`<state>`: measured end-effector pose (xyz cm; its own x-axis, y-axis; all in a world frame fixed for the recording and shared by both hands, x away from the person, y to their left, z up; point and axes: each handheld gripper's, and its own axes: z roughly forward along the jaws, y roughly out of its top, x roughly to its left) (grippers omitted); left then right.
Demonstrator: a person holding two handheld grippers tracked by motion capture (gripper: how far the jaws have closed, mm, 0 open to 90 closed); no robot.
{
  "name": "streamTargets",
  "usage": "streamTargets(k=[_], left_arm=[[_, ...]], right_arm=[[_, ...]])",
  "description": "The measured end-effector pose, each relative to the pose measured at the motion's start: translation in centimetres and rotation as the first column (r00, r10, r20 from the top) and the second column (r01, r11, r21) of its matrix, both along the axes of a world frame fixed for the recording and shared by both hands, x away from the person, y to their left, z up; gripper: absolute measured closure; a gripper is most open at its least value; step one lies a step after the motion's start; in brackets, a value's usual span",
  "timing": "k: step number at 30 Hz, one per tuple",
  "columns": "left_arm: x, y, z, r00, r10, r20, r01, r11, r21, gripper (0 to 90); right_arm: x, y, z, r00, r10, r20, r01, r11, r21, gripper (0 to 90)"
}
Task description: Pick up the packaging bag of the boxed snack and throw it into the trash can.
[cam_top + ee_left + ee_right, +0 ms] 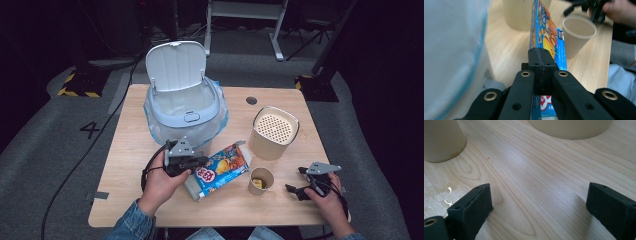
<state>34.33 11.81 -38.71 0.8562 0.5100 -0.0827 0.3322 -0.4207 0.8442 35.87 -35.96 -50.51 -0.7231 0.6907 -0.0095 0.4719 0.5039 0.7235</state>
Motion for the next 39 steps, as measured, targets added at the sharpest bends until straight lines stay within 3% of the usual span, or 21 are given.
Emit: streamTargets(k=[1, 7, 20, 25, 36, 39], left_arm=[[0.0, 0.0, 0.0, 1.0000, 0.000, 0.000, 0.000, 1.0000, 0.000, 89.7], [-0.5, 1.3, 2.3, 0.9958, 0.034, 0.085, -0.027, 0.9958, -0.087, 89.8], [-0.1, 2.5, 5.8, 0.9879, 0.064, 0.141, -0.037, 0.9818, -0.186, 89.8], [0.3, 2.9, 7.1, 0.9857, 0.069, 0.154, -0.035, 0.9770, -0.210, 89.8], [1.0, 3.3, 10.8, 0.9702, 0.090, 0.225, -0.038, 0.9739, -0.224, 89.7], [1.1, 3.4, 11.5, 0.9674, 0.096, 0.234, -0.038, 0.9698, -0.241, 89.7]], right_arm=[[0.0, 0.0, 0.0, 1.0000, 0.000, 0.000, 0.000, 1.000, 0.000, 6.5], [0.0, 0.0, 0.0, 1.0000, 0.000, 0.000, 0.000, 1.000, 0.000, 6.5], [0.0, 0.0, 0.0, 1.0000, 0.000, 0.000, 0.000, 1.000, 0.000, 6.4], [0.0, 0.0, 0.0, 1.0000, 0.000, 0.000, 0.000, 1.000, 0.000, 6.4], [0.0, 0.0, 0.0, 1.0000, -0.001, 0.000, 0.001, 1.000, 0.000, 6.4], [0.0, 0.0, 0.0, 1.0000, -0.001, 0.000, 0.001, 1.000, 0.000, 6.4]])
